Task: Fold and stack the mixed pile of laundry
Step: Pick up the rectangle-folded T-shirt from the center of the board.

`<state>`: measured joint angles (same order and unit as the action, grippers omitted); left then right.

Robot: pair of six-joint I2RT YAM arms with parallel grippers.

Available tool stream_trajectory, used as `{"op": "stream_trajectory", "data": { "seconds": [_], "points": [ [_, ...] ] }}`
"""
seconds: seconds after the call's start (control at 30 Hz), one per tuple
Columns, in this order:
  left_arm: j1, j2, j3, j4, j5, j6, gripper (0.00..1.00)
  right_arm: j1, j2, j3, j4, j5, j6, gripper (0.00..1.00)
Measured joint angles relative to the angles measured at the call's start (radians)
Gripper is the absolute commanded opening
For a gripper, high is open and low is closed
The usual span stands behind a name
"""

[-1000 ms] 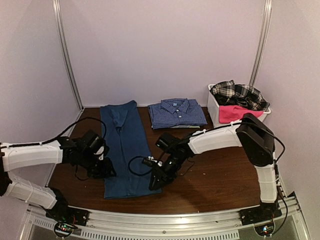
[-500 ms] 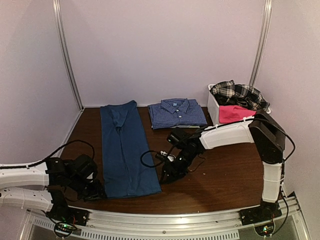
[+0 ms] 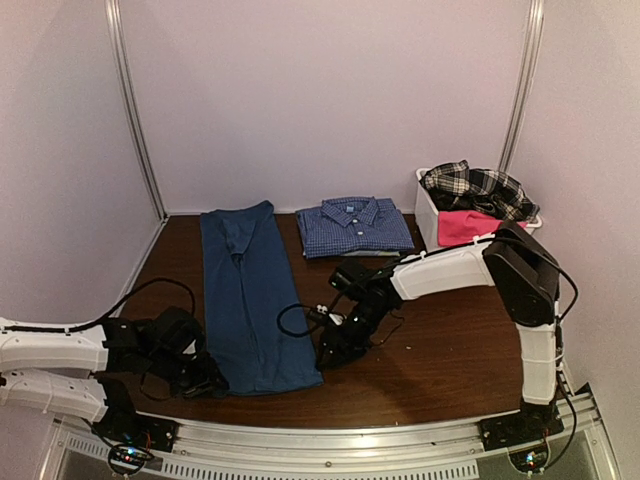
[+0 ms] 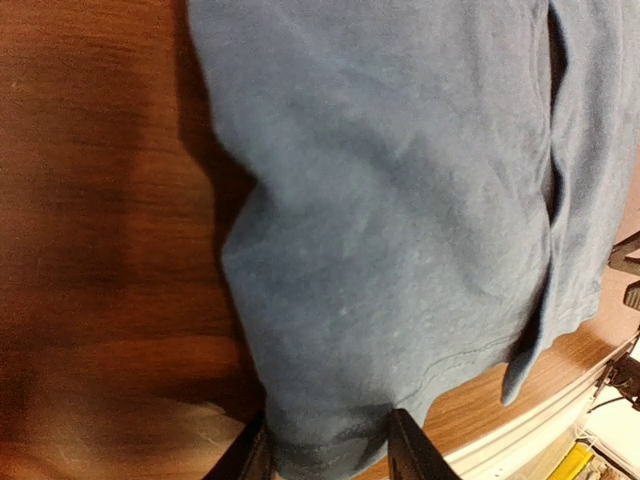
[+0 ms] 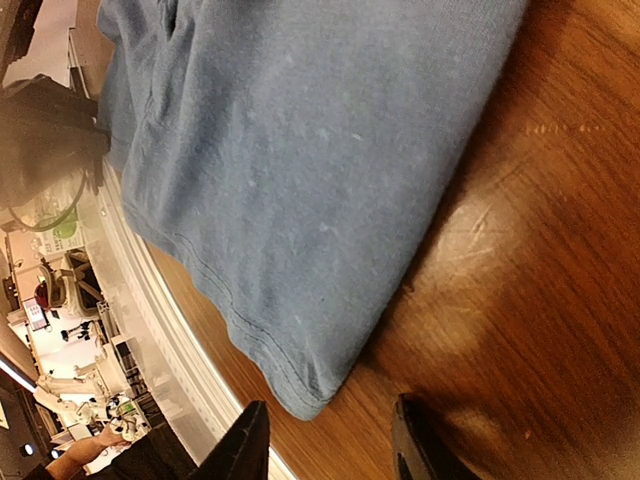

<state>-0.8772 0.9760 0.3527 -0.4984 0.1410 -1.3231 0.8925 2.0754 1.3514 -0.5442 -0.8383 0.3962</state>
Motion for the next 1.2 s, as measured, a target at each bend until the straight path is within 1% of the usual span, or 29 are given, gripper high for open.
{"op": "stream_trajectory", "data": {
  "seconds": [0.1,0.23,0.4,0.5,0.57,0.6,0.7,0.73,0.83,0.97,1.2],
  "points": [
    [0.0,0.011,0.001,0.028,0.002,-0.004,0.35,0.0,0.0,0.0,0.0,-0.003,0.0,0.42],
    [-0.001,0.013,0.001,0.024,0.002,-0.007,0.29,0.011,0.003,0.0,0.003,-0.003,0.0,0.38],
    [-0.006,0.007,0.001,0.0,0.005,-0.01,0.29,0.039,0.008,-0.001,0.004,-0.009,0.001,0.38],
    [-0.013,-0.002,0.001,-0.019,0.007,-0.01,0.28,0.047,0.008,-0.003,0.007,-0.01,0.004,0.35],
    [-0.015,-0.002,0.001,-0.024,0.009,-0.011,0.22,0.048,0.008,-0.005,0.01,-0.009,0.007,0.27],
    [-0.016,0.0,0.002,-0.027,0.009,-0.011,0.2,0.049,0.008,-0.006,0.013,-0.006,0.01,0.2],
    [-0.027,0.012,0.003,-0.025,0.009,-0.01,0.13,0.052,0.012,-0.012,0.019,0.003,0.017,0.03],
    [-0.034,0.019,0.006,-0.024,0.009,-0.01,0.1,0.054,0.015,-0.014,0.018,0.011,0.028,0.0],
    [-0.07,0.048,0.02,-0.024,0.006,-0.011,0.01,0.056,0.017,-0.017,0.021,0.007,0.022,0.0],
    [-0.149,0.066,0.034,-0.027,-0.005,-0.038,0.0,0.062,0.004,-0.037,0.024,0.005,0.014,0.0],
    [-0.316,0.039,0.067,-0.097,-0.012,-0.146,0.0,0.082,-0.106,-0.151,-0.01,-0.002,-0.011,0.0]
  ]
}}
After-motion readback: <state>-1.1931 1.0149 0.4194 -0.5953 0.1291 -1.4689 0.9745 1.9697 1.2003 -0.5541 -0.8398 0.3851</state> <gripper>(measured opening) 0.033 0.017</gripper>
